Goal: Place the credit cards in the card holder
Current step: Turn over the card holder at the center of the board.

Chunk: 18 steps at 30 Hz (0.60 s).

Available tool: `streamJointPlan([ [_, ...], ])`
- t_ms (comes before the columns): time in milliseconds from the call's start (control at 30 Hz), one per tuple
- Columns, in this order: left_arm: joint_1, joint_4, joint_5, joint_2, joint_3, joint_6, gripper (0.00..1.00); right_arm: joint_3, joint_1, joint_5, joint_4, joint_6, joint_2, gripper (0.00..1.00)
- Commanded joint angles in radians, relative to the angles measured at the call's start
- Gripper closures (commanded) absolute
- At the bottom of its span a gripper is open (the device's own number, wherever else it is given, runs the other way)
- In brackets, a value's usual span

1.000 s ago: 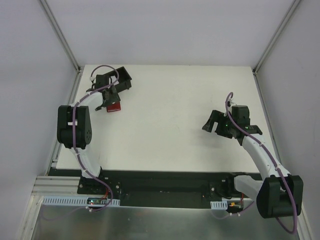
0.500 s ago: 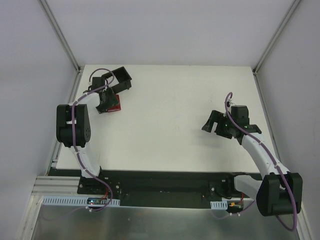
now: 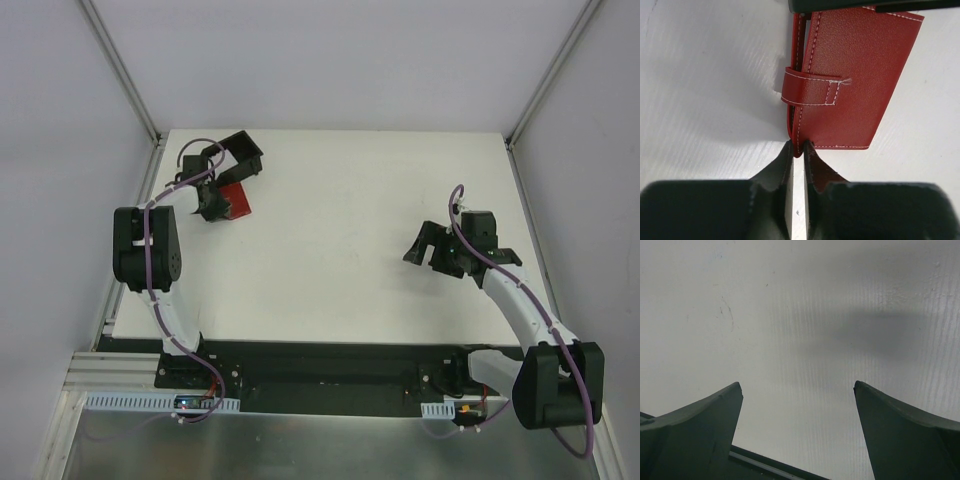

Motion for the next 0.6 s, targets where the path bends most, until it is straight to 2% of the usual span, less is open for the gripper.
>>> streamJointPlan([
  [0,-0.006,-0.028,0.003,0.013,-0.024,0.013,1.0,0.018,0.005,-0.02,0.005,0.008,0.011,0.04],
  [267,-0.037,-0.014,0.002,-0.151,-0.14,0.06,1.0,0.001,0.005,-0.047,0.025,0.024,-0.003,0.04],
  [433,-0.224,-0.043,-0.072,-0.344,-0.24,0.092,1.0,-0.004,0.018,-0.064,0.034,0.031,-0.015,0.04],
  [500,-0.328,-0.097,-0.215,-0.398,-0.223,0.12,1.0,0.001,0.025,-0.055,0.022,0.03,-0.015,0.04],
  [567,-0.419,-0.177,-0.295,-0.412,-0.173,0.149,1.0,0.016,0.034,-0.037,-0.012,0.027,-0.017,0.04],
])
